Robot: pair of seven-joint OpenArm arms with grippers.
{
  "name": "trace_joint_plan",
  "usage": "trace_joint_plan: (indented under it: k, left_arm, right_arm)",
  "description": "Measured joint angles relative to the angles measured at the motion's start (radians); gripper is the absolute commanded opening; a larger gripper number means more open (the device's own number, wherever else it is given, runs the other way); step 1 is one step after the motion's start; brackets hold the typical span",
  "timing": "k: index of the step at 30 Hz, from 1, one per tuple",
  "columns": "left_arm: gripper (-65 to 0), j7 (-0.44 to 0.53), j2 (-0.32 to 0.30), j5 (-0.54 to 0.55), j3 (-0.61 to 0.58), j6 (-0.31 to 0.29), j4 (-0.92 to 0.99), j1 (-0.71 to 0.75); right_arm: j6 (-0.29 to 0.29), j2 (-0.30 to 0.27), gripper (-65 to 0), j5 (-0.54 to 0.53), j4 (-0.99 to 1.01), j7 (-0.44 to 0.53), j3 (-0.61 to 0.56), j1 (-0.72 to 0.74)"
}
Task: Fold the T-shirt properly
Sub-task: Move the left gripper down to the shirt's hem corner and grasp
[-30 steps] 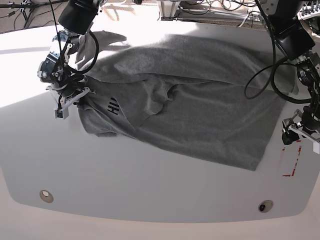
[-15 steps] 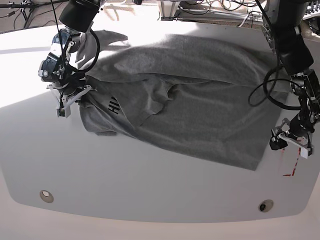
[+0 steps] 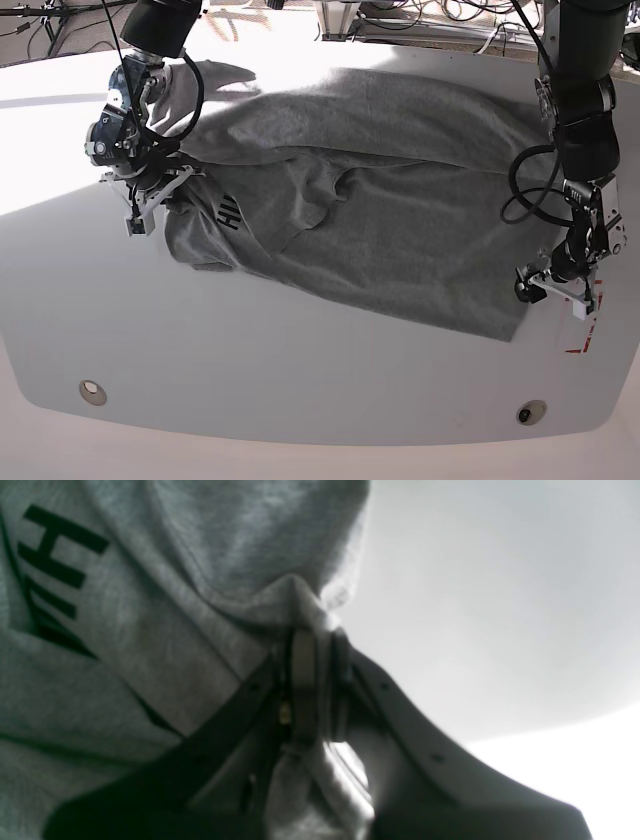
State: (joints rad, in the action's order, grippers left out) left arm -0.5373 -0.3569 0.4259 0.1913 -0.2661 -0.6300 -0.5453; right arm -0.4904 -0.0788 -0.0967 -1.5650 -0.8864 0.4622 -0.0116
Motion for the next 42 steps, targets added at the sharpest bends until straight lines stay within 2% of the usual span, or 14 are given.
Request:
trace_joint_plan:
  k: [3,10,16,27,38,42]
  left_arm:
    - [-15.4,0.064,-0.002,0.005,-0.039,-0.004,0.055,-0.032]
    - [-15.6,0.137,-0.001,0.016,-0.101,-0.009,0.138,-0.070]
    - [-16.2,0.142,0.006,0.018,-0.176,-0.003,0.138,-0.081]
    - [-38.8,0.101,0.061,0.024,-0.178,-0.011,0.135,-0.089]
    - [-64.4,0.093,0.072,0.023,-0.179,-0.011,0.135,-0.086]
    - [-65.0,0.090,0.072,0.024,-0.179,-0.011,0.134,-0.084]
  right_arm:
    - [0.000,-0.002,-63.7,-0.001,-0.002,0.000,0.001,0.000]
    - [0.000,0.000,-63.7,-0.001,-0.003,0.000,-0.002,0.000]
    - [0.000,-0.002,-63.7,-0.001,-0.004,0.000,-0.001,0.000]
    - [0.000,-0.002,-63.7,-0.001,-0.004,0.000,-0.001,0.001]
    - [0.000,-0.002,-63.7,-0.001,-0.004,0.000,0.001,0.019]
    - [0.000,-0.002,-63.7,-0.001,-0.004,0.000,0.001,0.019]
